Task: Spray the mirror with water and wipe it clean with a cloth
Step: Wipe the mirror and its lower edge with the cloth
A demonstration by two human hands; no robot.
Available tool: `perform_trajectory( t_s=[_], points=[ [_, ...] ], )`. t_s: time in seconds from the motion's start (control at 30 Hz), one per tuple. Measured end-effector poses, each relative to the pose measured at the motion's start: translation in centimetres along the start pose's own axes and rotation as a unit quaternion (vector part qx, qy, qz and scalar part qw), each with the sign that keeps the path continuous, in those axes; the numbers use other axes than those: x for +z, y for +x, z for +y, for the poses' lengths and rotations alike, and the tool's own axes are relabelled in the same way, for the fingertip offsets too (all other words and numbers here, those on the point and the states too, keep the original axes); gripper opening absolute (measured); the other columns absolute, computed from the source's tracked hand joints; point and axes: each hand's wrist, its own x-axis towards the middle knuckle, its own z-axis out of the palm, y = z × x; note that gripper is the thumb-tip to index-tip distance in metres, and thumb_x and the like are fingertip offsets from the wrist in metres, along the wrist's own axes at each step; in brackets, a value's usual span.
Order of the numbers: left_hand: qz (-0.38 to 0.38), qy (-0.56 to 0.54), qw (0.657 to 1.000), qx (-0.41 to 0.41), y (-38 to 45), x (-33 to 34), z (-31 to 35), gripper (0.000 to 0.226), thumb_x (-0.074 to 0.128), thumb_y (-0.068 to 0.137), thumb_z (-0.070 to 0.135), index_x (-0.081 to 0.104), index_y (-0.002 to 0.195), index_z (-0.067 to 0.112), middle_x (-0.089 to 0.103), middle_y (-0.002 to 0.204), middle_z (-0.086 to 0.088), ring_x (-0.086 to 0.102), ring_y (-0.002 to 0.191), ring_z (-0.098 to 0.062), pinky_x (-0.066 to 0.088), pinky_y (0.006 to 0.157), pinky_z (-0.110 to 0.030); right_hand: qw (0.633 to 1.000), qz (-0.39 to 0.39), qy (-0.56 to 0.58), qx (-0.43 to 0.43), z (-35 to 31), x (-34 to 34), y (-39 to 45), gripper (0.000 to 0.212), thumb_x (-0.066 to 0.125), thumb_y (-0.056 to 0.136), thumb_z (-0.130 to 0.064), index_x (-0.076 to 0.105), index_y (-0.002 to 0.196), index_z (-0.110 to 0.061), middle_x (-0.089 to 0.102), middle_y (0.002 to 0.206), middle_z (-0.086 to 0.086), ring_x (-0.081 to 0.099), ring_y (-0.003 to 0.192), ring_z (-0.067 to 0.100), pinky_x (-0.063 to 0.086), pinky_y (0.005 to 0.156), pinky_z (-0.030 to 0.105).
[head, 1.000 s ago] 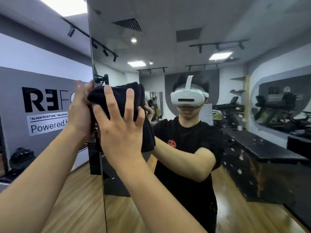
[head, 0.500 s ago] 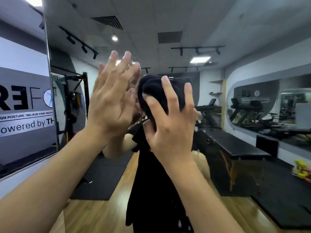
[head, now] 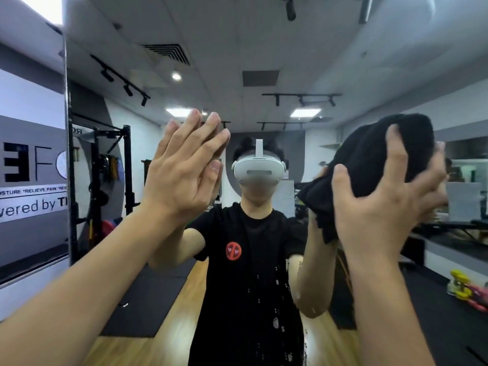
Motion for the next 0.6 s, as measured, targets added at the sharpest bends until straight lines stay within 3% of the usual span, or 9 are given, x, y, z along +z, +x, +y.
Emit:
perform_trajectory(
  t_s=[0.17,0.23,0.33,0.47,0.6],
  points=[
    [0.021,0.006,1.000,-0.001,1.0,-1.0,0.0,0.042,0.059,0.097,0.021,0.063,0.138,0.019,0.057,0.149,0.002,0.046,0.143,-0.022,0.037,0.113,-0.049,0.998,-0.021,0.029,-0.056,-5.6,2.8,-2.4,0.069,0.058,0.083,-0.042,0.036,0.148,-0.042,0.016,0.162,0.008,0.015,0.144,0.047,0.036,0.107,0.067],
    [0.030,-0.050,0.998,-0.025,2.4,-1.9,0.1,0.035,0.052,0.100,0.022,0.065,0.132,0.016,0.068,0.129,-0.001,0.058,0.123,-0.026,0.041,0.101,-0.050,0.990,-0.054,0.026,-0.127,-8.5,3.8,-4.2,0.070,0.059,0.082,-0.042,0.039,0.149,-0.039,0.019,0.163,0.009,0.014,0.145,0.049,0.033,0.110,0.064],
    [0.043,-0.172,0.982,-0.063,4.7,-3.0,-0.6,0.036,0.040,0.103,0.022,0.066,0.124,0.008,0.068,0.105,-0.010,0.058,0.101,-0.030,0.044,0.093,-0.057,0.967,-0.104,0.037,-0.229,-11.4,5.3,-8.0,0.070,0.067,0.079,-0.040,0.046,0.145,-0.035,0.026,0.162,0.009,0.014,0.147,0.052,0.025,0.113,0.058],
    [0.040,-0.261,0.964,-0.030,5.7,-3.2,-0.3,0.036,0.040,0.103,0.020,0.065,0.122,0.002,0.064,0.121,-0.006,0.057,0.116,-0.029,0.045,0.097,-0.061,0.961,-0.106,0.035,-0.255,-11.0,6.0,-9.5,0.059,0.068,0.085,-0.045,0.052,0.140,-0.034,0.034,0.159,0.007,0.019,0.146,0.051,0.028,0.113,0.054],
    [0.042,-0.259,0.965,0.017,5.9,-2.8,1.0,0.035,0.041,0.103,0.021,0.065,0.122,0.004,0.062,0.133,-0.001,0.053,0.132,-0.026,0.039,0.108,-0.058,0.971,-0.079,-0.021,-0.226,-9.7,5.2,-8.2,0.057,0.063,0.084,-0.049,0.051,0.139,-0.040,0.032,0.157,0.009,0.023,0.144,0.045,0.025,0.115,0.052]
  ],
)
